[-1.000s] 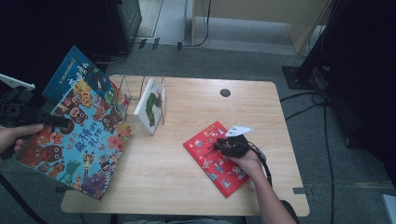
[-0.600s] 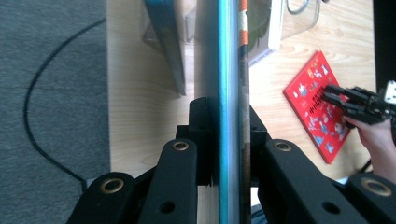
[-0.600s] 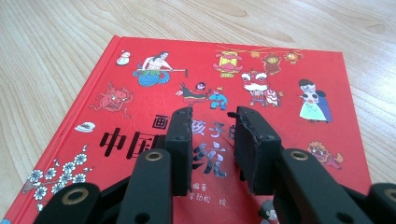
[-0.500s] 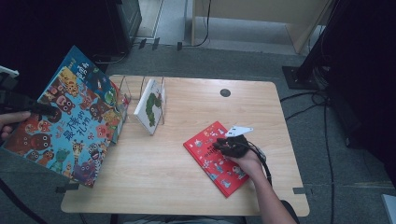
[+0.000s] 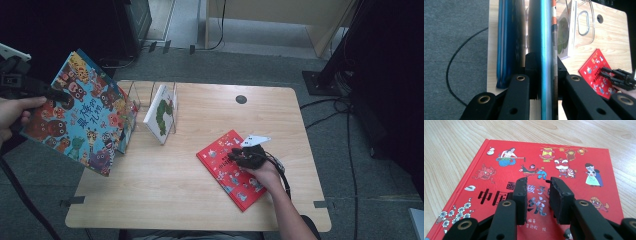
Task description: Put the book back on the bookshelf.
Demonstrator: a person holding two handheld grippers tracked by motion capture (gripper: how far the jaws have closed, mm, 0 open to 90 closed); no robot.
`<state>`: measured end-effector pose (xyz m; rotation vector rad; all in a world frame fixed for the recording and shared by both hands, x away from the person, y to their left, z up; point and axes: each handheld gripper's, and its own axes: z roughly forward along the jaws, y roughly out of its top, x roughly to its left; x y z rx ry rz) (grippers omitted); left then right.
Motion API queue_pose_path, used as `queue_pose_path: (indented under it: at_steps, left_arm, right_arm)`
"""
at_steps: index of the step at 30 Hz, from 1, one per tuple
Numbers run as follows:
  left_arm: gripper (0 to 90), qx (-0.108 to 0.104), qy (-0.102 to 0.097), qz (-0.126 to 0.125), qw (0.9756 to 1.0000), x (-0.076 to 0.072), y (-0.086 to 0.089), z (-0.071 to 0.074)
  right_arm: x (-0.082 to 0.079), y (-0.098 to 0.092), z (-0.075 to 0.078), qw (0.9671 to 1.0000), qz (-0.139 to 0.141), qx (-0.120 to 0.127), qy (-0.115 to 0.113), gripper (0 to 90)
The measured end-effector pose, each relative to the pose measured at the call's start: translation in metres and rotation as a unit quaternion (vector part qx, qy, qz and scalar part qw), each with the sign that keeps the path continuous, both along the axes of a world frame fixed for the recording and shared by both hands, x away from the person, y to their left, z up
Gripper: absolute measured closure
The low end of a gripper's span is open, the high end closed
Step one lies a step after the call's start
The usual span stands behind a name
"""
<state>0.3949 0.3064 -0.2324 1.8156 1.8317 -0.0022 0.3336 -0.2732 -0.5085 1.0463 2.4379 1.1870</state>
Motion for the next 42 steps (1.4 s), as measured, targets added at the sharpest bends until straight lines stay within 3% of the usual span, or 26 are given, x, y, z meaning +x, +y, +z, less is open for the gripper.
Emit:
queue_pose_path:
  at_steps: [12, 22, 25, 28, 31, 35, 38, 41, 42]
  left_arm:
    - [81.2, 0.023, -0.015, 0.0, 0.9996, 0.035, -0.02, -0.02]
    - [80.9, 0.02, -0.01, 0.005, 0.9997, 0.047, -0.025, -0.035]
    - [79.8, 0.017, -0.006, 0.005, 0.9998, 0.046, -0.025, -0.033]
    - [75.6, -0.004, -0.012, 0.018, 0.9998, 0.045, -0.021, -0.026]
    - [74.2, 0.008, -0.016, 0.008, 0.9998, 0.043, -0.022, -0.022]
    - [67.2, 0.003, -0.024, -0.001, 0.9997, 0.038, -0.02, -0.014]
    - [61.1, 0.016, -0.034, 0.007, 0.9993, 0.034, -0.016, -0.007]
    - [61.0, -0.027, -0.055, -0.003, 0.9981, 0.027, -0.012, 0.003]
    - [61.1, -0.028, -0.06, -0.003, 0.9978, 0.025, -0.012, 0.005]
  right_arm:
    - [-0.002, 0.001, 0.0, 1.0, -0.002, 0.0, 0.001, 67.8]
    - [-0.008, -0.002, 0.0, 1.0, -0.005, -0.001, -0.001, 67.2]
    - [-0.009, -0.005, 0.0, 0.9999, -0.01, 0.002, 0.0, 67.0]
    - [-0.01, -0.006, 0.0, 0.9999, -0.014, 0.003, 0.002, 66.4]
    - [-0.011, -0.007, 0.0, 0.9998, -0.017, 0.005, 0.004, 66.1]
    - [-0.011, -0.01, 0.0, 0.9996, -0.022, 0.012, 0.011, 65.8]
    - [-0.01, -0.012, 0.001, 0.9994, -0.026, 0.019, 0.012, 65.2]
    - [-0.011, -0.014, 0.002, 0.9993, -0.029, 0.022, 0.012, 65.0]
    - [-0.011, -0.014, 0.003, 0.9993, -0.029, 0.021, 0.011, 65.0]
